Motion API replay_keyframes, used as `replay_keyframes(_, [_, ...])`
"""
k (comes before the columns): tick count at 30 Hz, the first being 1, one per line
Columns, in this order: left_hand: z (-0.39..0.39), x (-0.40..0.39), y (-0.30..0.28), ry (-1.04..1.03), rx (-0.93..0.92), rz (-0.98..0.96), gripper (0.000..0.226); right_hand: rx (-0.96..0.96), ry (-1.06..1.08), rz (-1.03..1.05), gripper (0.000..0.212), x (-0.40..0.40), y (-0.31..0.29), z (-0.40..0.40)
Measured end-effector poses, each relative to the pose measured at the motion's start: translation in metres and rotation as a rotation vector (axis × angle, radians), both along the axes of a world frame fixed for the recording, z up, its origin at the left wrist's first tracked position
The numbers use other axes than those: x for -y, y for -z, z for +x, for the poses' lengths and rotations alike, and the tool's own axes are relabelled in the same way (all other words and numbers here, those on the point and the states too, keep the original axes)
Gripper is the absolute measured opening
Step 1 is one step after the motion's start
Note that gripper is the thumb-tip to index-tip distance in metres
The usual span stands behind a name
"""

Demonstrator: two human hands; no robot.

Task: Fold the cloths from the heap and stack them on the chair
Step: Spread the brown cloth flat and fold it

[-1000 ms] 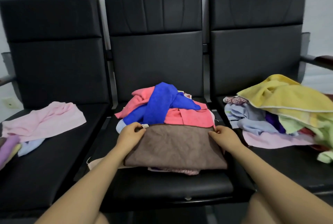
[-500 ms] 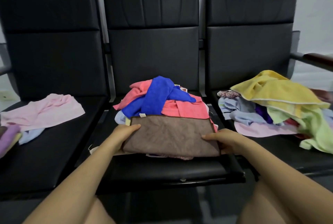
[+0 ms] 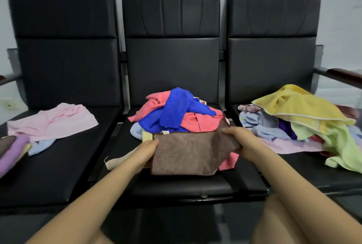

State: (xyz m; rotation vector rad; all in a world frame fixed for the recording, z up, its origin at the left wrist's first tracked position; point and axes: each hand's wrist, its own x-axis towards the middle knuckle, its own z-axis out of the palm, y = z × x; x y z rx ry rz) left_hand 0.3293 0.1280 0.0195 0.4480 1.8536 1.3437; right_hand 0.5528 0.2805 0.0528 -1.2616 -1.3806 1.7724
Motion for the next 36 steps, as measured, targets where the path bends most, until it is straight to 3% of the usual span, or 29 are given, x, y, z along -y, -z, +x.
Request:
replay_keyframes(2, [-0.005, 0.001, -0.005, -0.041, 0.177, 0.001, 0.019, -0.098, -0.067, -0.012, 0.006, 0.013, -0.003, -0.020])
replay_keyframes(7, [-0.018, 0.008, -0.009, -0.035, 0.162, -0.003, 0.029, -0.136, -0.256, 0.081, 0.026, 0.052, 0.003, -0.075])
replay_keyframes(12, [-0.031, 0.015, -0.002, -0.075, 0.136, -0.020, 0.024, 0.063, -0.462, 0.238, 0.012, 0.081, 0.026, -0.117])
replay_keyframes(14, [-0.034, 0.016, 0.000, -0.077, 0.100, -0.041, 0.020, 0.143, -0.509, 0.280, 0.020, 0.084, 0.033, -0.124])
replay_keyframes(18, [-0.035, 0.016, 0.002, -0.028, 0.095, -0.064, 0.014, 0.155, -0.520, 0.326, 0.031, 0.078, 0.035, -0.122])
replay_keyframes(25, [-0.029, 0.008, 0.003, 0.015, -0.063, -0.137, 0.015, 0.134, -0.299, 0.460, 0.016, 0.051, 0.031, -0.096])
replay_keyframes(29, [-0.027, 0.000, 0.007, 0.069, -0.278, -0.260, 0.036, 0.377, -0.105, 0.667, 0.008, 0.031, 0.031, -0.072])
replay_keyframes(33, [-0.023, -0.002, 0.015, 0.117, -0.203, -0.223, 0.055, 0.622, -0.316, 0.530, 0.015, 0.026, 0.038, -0.069])
replay_keyframes(36, [-0.018, -0.002, 0.018, 0.179, -0.161, -0.155, 0.059, 0.489, -0.365, 0.527, 0.021, 0.035, 0.036, -0.076])
